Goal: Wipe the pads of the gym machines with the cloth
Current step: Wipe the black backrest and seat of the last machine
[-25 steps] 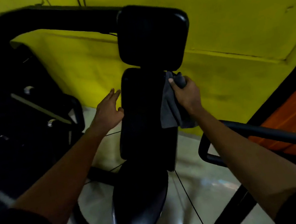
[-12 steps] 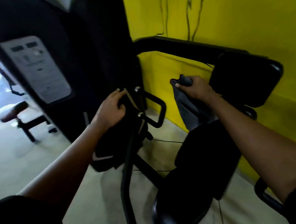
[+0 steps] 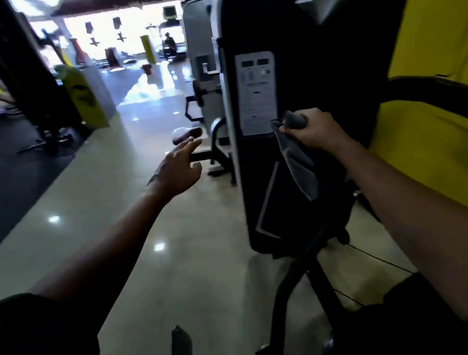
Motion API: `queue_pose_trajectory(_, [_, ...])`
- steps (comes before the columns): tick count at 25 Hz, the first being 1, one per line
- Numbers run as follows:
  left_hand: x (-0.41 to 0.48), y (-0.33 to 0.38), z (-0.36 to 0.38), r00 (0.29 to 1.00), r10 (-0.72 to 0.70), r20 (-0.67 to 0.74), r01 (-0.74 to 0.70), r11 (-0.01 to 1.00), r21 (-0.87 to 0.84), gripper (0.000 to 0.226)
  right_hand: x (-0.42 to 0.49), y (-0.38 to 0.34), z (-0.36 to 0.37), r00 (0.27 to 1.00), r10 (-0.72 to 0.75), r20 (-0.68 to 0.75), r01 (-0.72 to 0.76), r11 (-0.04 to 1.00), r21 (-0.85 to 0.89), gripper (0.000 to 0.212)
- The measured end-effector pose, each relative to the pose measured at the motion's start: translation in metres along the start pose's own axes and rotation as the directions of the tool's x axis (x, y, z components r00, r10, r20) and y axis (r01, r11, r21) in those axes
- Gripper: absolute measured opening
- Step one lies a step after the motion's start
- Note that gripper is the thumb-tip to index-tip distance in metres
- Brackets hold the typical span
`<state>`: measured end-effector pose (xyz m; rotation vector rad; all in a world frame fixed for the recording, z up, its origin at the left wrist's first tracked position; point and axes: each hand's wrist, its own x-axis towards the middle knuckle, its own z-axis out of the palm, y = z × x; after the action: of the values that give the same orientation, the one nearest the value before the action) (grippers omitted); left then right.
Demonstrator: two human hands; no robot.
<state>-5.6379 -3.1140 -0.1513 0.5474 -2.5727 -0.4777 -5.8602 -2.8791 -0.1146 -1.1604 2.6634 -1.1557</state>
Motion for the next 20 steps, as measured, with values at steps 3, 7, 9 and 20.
queue_pose_trajectory(3, [-0.038, -0.048, -0.06, 0.988, -0.131, -0.082, 0.137, 0.988, 0.068, 0.063, 0.017, -0.073, 0.049, 0.984, -0.145, 0.105, 0.142, 0.989, 0.035, 0.029])
queue_pose_trajectory(7, [-0.096, -0.097, -0.133, 0.94, -0.29, -0.179, 0.316, 0.938, 0.141, 0.06, 0.032, -0.152, 0.113, 0.935, -0.283, 0.216, 0.276, 0.959, 0.061, 0.043])
queue_pose_trajectory(9, [-0.133, -0.114, -0.168, 0.896, -0.369, -0.247, 0.414, 0.895, 0.168, 0.058, 0.032, -0.192, 0.143, 0.895, -0.357, 0.269, 0.337, 0.934, 0.118, 0.048])
queue_pose_trajectory(20, [-0.384, -0.112, -0.283, 0.5, -0.689, -0.524, 0.849, 0.51, 0.139, 0.062, -0.057, -0.377, 0.28, 0.504, -0.751, 0.426, 0.651, 0.655, 0.384, 0.037])
